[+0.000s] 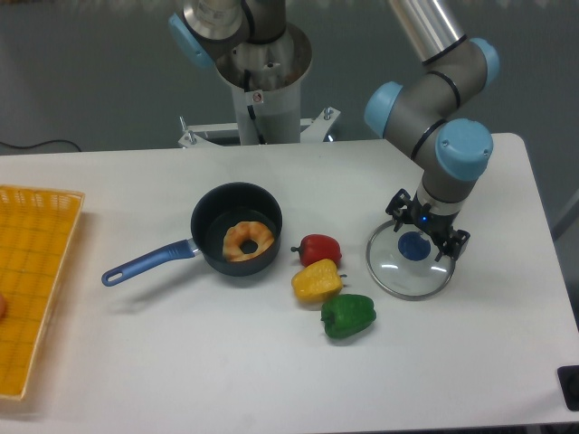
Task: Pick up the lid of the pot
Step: 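Lower the open gripper down around the blue lid knob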
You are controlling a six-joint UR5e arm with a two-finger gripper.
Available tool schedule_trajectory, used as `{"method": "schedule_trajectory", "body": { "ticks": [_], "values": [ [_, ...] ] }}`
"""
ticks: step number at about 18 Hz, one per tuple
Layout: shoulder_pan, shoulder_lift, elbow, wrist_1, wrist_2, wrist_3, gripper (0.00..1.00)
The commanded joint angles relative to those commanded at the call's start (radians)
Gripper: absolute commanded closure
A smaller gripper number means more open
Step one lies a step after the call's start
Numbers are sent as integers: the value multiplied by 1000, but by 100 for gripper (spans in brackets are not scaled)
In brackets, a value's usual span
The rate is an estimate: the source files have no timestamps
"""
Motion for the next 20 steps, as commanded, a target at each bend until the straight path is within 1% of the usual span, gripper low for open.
{"method": "schedule_trajectory", "body": {
  "ticks": [4, 9, 20],
  "values": [
    [0, -3, 0, 0, 0, 0, 0],
    [-3, -17, -2, 23, 0, -3, 0],
    [-5, -32, 0, 26, 0, 11, 0]
  ]
}}
